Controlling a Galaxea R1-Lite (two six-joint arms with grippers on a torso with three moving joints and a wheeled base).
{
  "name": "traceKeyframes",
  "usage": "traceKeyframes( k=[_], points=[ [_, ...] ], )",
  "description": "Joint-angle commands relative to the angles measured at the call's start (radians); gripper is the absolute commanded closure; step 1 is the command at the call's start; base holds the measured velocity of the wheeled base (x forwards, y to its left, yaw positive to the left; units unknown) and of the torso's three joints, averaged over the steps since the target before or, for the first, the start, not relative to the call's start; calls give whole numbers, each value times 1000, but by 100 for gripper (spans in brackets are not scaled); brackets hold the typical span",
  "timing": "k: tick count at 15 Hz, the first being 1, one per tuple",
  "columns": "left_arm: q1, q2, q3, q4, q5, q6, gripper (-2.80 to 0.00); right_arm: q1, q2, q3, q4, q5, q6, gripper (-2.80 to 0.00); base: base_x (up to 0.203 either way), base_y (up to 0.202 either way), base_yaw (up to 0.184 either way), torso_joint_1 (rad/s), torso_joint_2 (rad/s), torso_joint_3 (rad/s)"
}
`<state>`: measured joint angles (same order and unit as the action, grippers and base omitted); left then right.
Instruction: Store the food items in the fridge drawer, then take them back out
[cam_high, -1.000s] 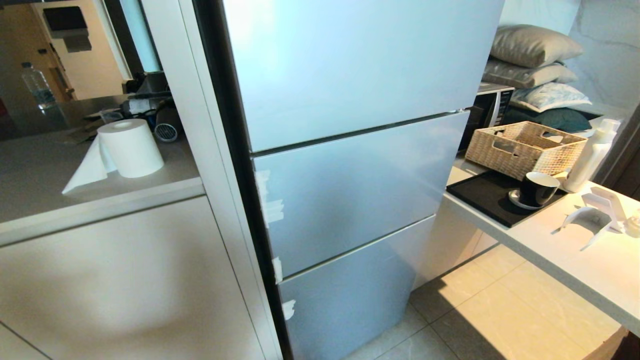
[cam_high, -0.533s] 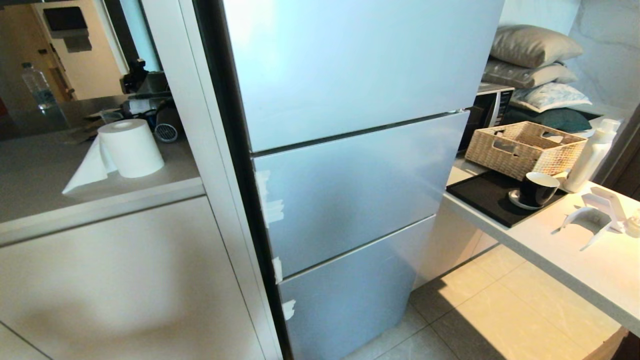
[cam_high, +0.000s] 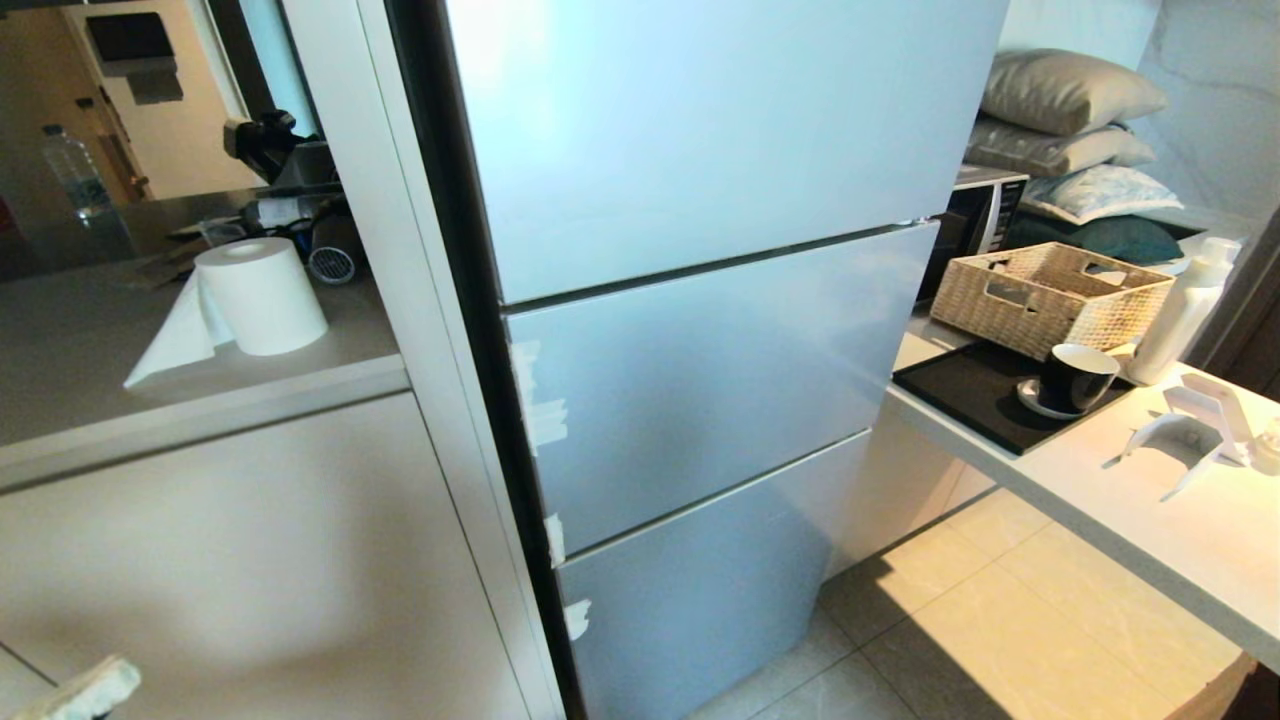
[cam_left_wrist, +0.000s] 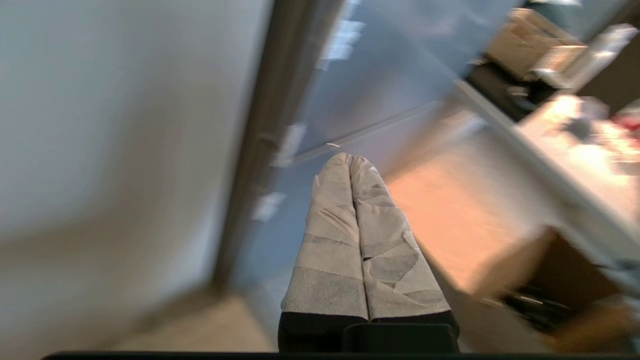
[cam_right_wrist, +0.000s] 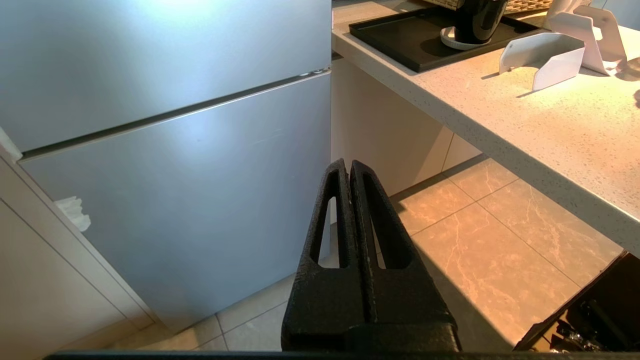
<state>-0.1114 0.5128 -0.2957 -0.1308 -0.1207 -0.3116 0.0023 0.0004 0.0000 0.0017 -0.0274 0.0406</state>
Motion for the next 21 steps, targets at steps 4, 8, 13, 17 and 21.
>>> traceKeyframes(
  k=[4, 8, 13, 17, 21],
  points=[
    [-111, 522, -23, -291, -17, -103, 0, 1, 1, 0, 0, 0, 1, 0, 0, 0, 0, 0, 0, 0],
    [-130, 911, -80, -609, -9, -183, 0, 1, 1, 0, 0, 0, 1, 0, 0, 0, 0, 0, 0, 0],
    [-119, 1202, -291, -902, 134, -313, 0, 1, 1, 0, 0, 0, 1, 0, 0, 0, 0, 0, 0, 0],
    [-111, 1289, -346, -929, 154, -343, 0, 0, 1, 0, 0, 0, 1, 0, 0, 0, 0, 0, 0, 0],
    [-139, 1351, -426, -943, 142, -409, 0, -1, 1, 0, 0, 0, 1, 0, 0, 0, 0, 0, 0, 0]
  ],
)
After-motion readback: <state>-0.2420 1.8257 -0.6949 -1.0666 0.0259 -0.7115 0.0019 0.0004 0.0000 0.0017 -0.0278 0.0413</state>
